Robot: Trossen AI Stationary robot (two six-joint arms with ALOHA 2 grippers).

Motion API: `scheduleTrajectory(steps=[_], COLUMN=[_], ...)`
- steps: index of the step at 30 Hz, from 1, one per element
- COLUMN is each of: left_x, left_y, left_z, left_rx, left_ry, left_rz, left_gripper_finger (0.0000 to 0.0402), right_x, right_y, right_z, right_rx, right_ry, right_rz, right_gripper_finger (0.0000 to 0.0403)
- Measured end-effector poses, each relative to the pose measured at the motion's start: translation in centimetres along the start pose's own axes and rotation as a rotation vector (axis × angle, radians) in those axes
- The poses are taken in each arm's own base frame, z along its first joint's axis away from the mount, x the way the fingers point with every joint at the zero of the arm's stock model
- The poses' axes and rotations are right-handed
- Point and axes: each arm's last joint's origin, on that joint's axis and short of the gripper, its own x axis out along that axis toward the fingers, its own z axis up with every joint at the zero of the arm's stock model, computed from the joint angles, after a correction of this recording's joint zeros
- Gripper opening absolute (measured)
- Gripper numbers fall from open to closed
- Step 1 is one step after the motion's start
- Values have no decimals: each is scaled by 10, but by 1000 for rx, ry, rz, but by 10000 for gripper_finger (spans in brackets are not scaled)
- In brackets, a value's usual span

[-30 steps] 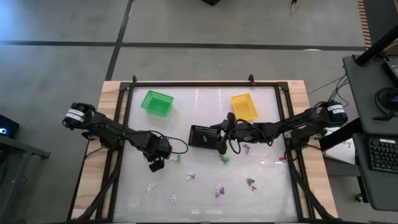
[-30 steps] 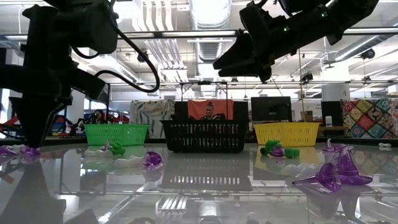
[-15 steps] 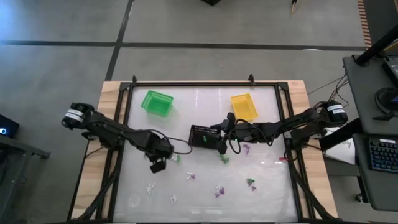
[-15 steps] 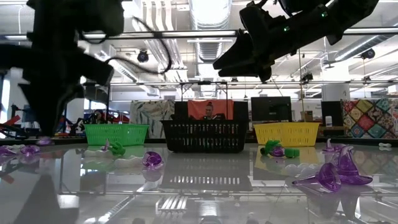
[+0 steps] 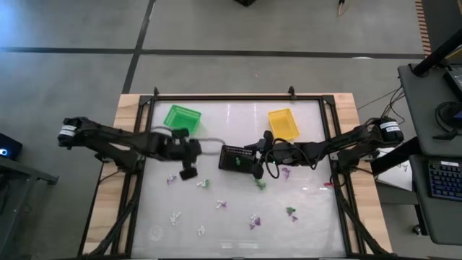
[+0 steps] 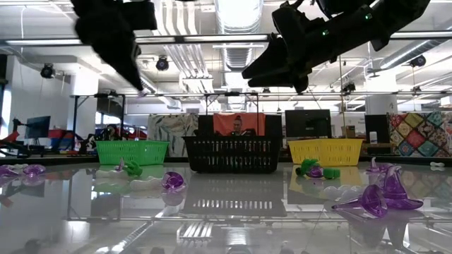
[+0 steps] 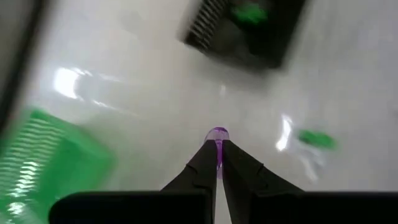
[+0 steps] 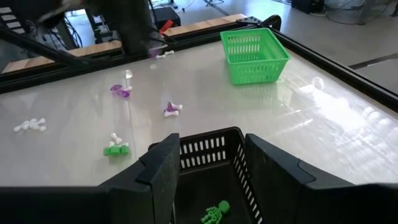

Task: Sort Halloween decoration
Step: Put the purple witch hat toy into the green bin

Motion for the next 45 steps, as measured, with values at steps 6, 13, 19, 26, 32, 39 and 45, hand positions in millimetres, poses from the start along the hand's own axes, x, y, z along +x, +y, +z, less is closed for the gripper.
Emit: scheduleTrajectory(steps=[6, 13, 19, 26, 32, 39, 45], left_x=[-4, 22, 49, 67, 75, 76, 75], left_y=[54, 118, 139, 140, 141, 143, 143], left_z=[0, -25, -50, -56, -53, -51, -50], left_rx=[-134, -393, -476, -444, -443, -454, -460], left_ry=[-46, 52, 183, 232, 233, 203, 194], left_rz=[126, 305, 367, 364, 365, 370, 372], left_gripper_finger=[0, 0, 0, 0, 0, 6, 47], right_x=[0, 0, 0, 0, 0, 0, 0], right_y=[0, 0, 0, 0, 0, 0, 0], right_z=[0, 0, 0, 0, 0, 0, 0], right_rx=[11, 16, 17, 17, 17, 27, 26], right_ry=[0, 1, 1, 1, 1, 2, 2], right_rz=[0, 0, 0, 0, 0, 0, 0], right_gripper_finger=[171, 171, 171, 171, 171, 171, 171])
